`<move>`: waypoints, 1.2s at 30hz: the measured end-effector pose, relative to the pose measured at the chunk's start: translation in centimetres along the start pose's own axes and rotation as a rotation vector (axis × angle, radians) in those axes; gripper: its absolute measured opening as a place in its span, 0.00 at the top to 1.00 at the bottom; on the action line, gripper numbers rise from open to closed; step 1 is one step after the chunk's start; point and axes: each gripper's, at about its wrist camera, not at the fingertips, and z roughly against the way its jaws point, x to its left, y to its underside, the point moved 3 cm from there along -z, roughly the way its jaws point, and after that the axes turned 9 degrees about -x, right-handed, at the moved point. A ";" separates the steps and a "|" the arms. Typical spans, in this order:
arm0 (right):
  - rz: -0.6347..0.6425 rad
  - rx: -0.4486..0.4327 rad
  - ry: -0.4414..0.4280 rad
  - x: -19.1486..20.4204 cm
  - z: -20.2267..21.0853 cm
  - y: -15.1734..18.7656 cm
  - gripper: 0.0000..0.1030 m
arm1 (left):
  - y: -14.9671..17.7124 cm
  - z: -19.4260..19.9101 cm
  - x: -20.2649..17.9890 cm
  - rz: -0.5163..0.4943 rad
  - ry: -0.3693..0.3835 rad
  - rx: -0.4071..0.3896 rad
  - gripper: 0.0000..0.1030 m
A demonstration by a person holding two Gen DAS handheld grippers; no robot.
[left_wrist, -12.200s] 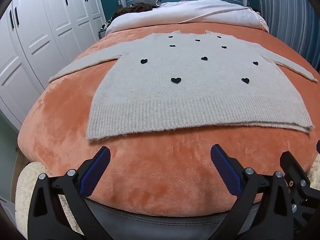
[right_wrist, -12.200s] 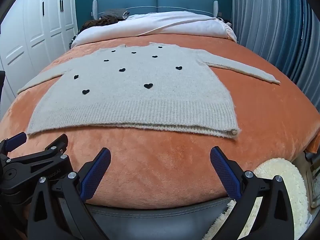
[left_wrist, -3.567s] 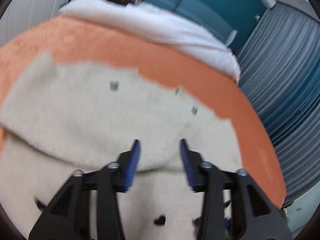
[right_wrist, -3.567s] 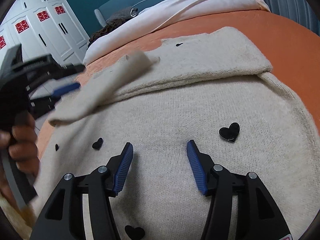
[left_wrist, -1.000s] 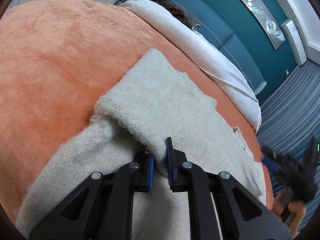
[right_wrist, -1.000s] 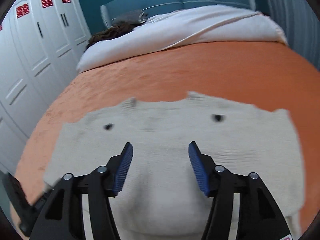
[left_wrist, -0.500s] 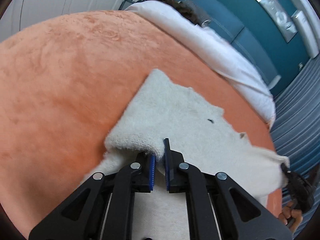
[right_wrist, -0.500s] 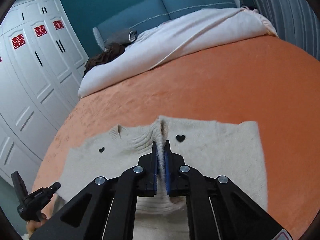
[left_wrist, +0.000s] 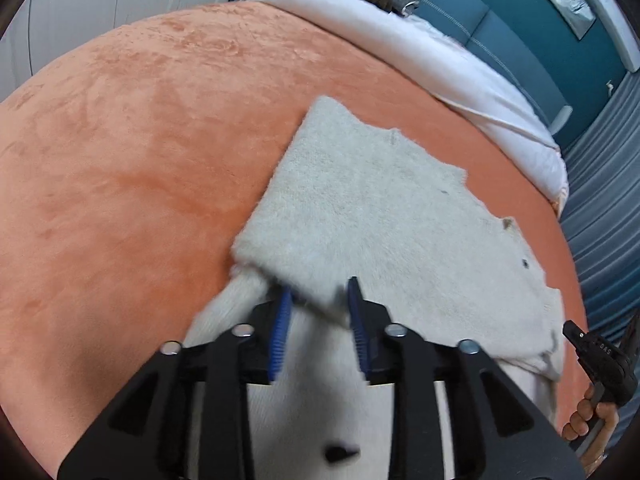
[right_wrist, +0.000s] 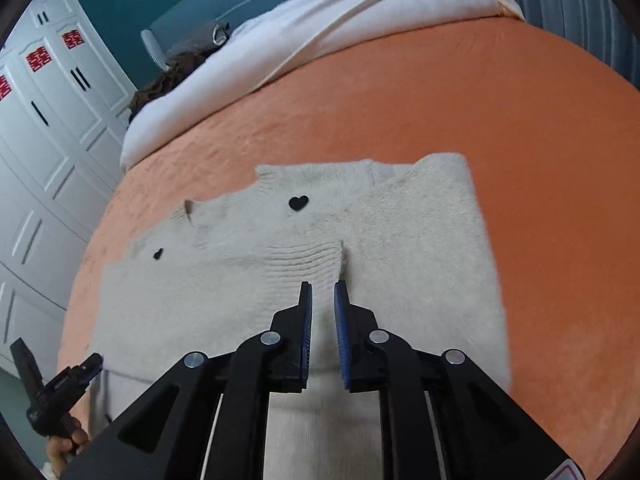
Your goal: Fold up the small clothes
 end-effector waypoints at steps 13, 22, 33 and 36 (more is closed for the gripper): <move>-0.135 0.142 0.132 -7.7 21.9 22.6 0.40 | 13.0 16.6 8.4 0.110 0.006 0.124 0.16; -0.178 0.110 0.052 -4.5 18.5 22.9 0.26 | 13.9 16.4 6.5 0.101 0.032 0.106 0.12; -0.163 0.071 -0.001 -2.6 21.2 18.4 0.90 | 11.4 19.0 4.8 0.026 0.064 0.156 0.94; -0.082 0.070 -0.004 -2.2 24.5 18.4 0.91 | 11.4 22.0 5.0 0.005 0.090 0.165 0.94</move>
